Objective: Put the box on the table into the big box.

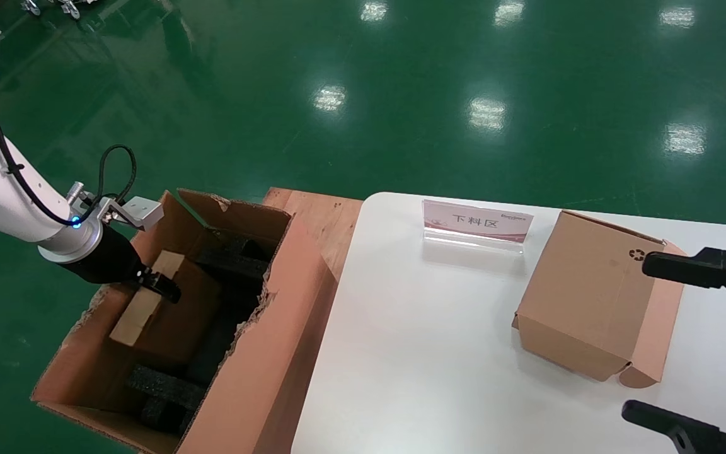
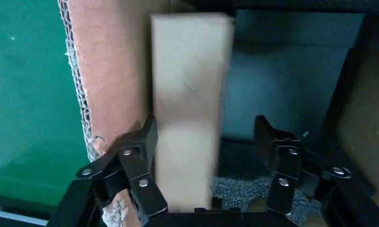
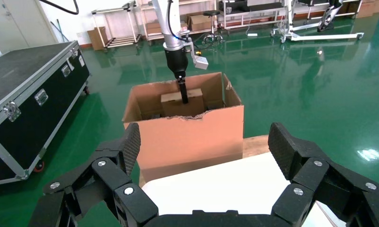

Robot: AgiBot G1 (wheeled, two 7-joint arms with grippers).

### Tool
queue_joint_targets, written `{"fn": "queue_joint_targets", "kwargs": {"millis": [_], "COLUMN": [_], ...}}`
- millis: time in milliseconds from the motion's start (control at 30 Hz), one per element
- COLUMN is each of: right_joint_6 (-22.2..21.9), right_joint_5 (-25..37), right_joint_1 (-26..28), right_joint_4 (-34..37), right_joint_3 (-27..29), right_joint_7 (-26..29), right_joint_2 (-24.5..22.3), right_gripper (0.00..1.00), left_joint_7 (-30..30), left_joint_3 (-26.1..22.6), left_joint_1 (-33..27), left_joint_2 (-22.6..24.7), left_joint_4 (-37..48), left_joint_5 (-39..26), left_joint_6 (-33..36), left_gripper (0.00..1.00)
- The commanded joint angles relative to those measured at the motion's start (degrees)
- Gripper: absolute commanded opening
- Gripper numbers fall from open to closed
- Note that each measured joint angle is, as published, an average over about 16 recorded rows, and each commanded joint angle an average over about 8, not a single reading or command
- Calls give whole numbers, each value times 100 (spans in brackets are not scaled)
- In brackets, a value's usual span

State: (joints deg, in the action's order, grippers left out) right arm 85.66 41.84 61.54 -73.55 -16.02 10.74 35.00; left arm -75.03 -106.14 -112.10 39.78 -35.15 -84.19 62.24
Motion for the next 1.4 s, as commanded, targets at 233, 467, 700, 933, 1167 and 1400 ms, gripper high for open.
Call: {"fn": "queue_joint_targets", "kwargs": {"millis": [233,467,700,933,1167,1400], "right_joint_6": [0,0,0,0,0,0], "right_joint_5": [0,0,0,0,0,0], "right_joint_1": [0,0,0,0,0,0], "right_joint_4": [0,0,0,0,0,0], "right_joint_3": [0,0,0,0,0,0], "right_joint_7": [0,0,0,0,0,0], "right_joint_2": [0,0,0,0,0,0], "right_gripper": [100,100,100,100,100,100], "left_joint_7": [0,2,33,363,933,1620], "left_joint_3": [0,14,79,411,955,1575], "left_joint_1": [-2,-11,-59,-426,-806,-1036], "left_joint_2": [3,4,-17,-291,-757,-1289], "left_joint_4": [1,1,-2,-54,-115,-176], "left_joint_5": [2,7,50,441,1079,1948], "left_joint_6": [4,4,17,211,471,714], "left_gripper": [100,100,100,100,100,100]}}
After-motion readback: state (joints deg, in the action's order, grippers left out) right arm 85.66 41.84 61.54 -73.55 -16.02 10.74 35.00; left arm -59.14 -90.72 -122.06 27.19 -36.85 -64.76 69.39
